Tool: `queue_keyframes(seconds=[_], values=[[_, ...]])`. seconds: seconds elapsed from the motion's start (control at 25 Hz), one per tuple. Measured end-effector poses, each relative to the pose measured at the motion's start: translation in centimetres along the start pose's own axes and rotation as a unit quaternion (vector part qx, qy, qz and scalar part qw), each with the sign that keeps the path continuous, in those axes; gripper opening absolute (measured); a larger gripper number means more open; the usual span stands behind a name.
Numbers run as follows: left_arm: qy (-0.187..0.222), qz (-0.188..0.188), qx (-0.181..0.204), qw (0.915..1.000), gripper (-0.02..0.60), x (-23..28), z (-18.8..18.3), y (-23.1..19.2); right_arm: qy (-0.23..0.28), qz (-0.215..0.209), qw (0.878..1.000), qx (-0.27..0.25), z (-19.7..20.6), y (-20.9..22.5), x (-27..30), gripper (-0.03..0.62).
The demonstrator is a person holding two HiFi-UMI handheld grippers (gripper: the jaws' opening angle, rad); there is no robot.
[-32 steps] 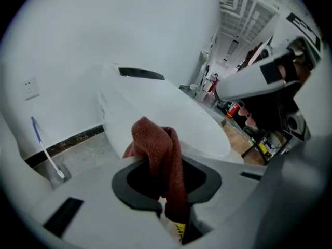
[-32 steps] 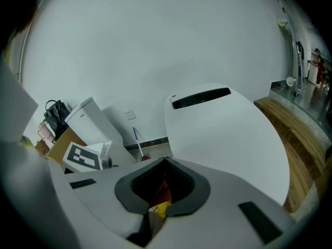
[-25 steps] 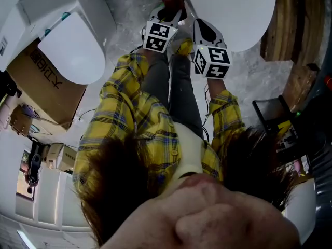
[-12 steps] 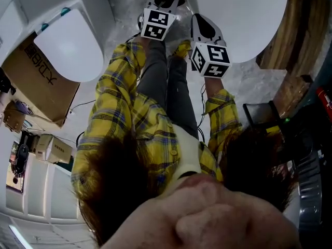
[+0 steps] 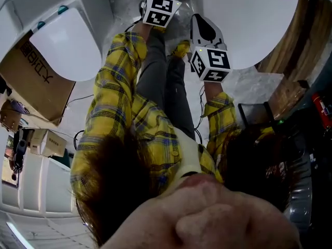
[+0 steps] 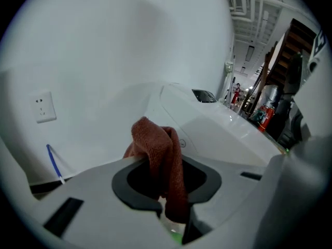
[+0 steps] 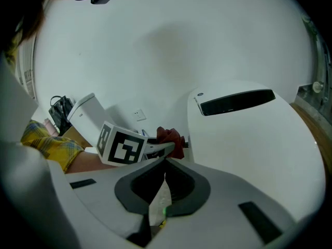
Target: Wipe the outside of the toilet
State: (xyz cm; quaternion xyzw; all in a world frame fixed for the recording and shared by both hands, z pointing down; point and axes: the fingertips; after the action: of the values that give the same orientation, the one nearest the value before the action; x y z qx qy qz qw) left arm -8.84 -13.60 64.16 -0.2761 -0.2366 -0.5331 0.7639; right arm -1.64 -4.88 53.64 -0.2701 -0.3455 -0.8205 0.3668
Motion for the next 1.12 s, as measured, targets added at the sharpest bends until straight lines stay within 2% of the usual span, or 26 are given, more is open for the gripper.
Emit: queue_keyframes(seconds=[0.16,0.36,0.92,1.12], values=[[0.000,0.000,0.025,0.9997,0.096,1.7,-0.4,-2.0,-0.003,-0.002,1.000,-0.005,0.4,-0.3,0.4,0.026],[0.004,-0.004,0.030,0.9995,0.095,3.4,-1.5,-3.5,-0.012,0.000,1.000,0.008,1.4,0.1,0.8,0.026],[-0.010,0.037,0.039,0.9985,0.095,6.9,0.8,-2.5,-0.022,0.007,0.999,0.032,3.1,0.6,3.1,0.026],[-0.027,0.037,0.040,0.9981,0.096,7.4,2.7,-1.8,-0.026,0.004,0.999,0.037,3.8,0.5,3.1,0.026]])
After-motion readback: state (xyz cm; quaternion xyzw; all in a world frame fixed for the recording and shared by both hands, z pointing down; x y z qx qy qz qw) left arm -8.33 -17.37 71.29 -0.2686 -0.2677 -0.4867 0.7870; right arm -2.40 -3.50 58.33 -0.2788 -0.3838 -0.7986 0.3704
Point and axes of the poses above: the fingertips, and each gripper's own axes: x forward along the fingers, y to its right, z out of its underside, and after that the axes turned 2 degrees about -z, right-handed
